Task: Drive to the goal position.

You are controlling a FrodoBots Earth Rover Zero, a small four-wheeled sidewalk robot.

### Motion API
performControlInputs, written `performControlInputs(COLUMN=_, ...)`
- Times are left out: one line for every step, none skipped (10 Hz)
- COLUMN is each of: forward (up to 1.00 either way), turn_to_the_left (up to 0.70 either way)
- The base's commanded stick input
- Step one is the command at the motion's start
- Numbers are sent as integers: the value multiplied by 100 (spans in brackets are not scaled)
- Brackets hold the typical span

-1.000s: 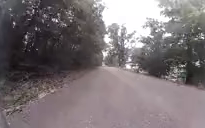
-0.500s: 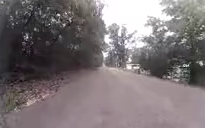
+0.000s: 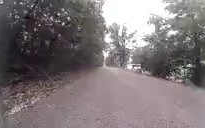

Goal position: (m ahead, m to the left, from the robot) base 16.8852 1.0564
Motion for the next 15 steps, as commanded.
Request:
performControlInputs(forward=70, turn_to_the_left=3)
performControlInputs(forward=70, turn_to_the_left=0)
performControlInputs(forward=70, turn_to_the_left=0)
performControlInputs(forward=70, turn_to_the_left=0)
performControlInputs(forward=70, turn_to_the_left=0)
performControlInputs(forward=70, turn_to_the_left=0)
performControlInputs(forward=70, turn_to_the_left=0)
performControlInputs(forward=70, turn_to_the_left=0)
performControlInputs(forward=70, turn_to_the_left=0)
performControlInputs(forward=70, turn_to_the_left=0)
performControlInputs(forward=70, turn_to_the_left=0)
performControlInputs(forward=70, turn_to_the_left=0)
performControlInputs(forward=70, turn_to_the_left=-1)
performControlInputs(forward=70, turn_to_the_left=-1)
performControlInputs(forward=70, turn_to_the_left=-2)
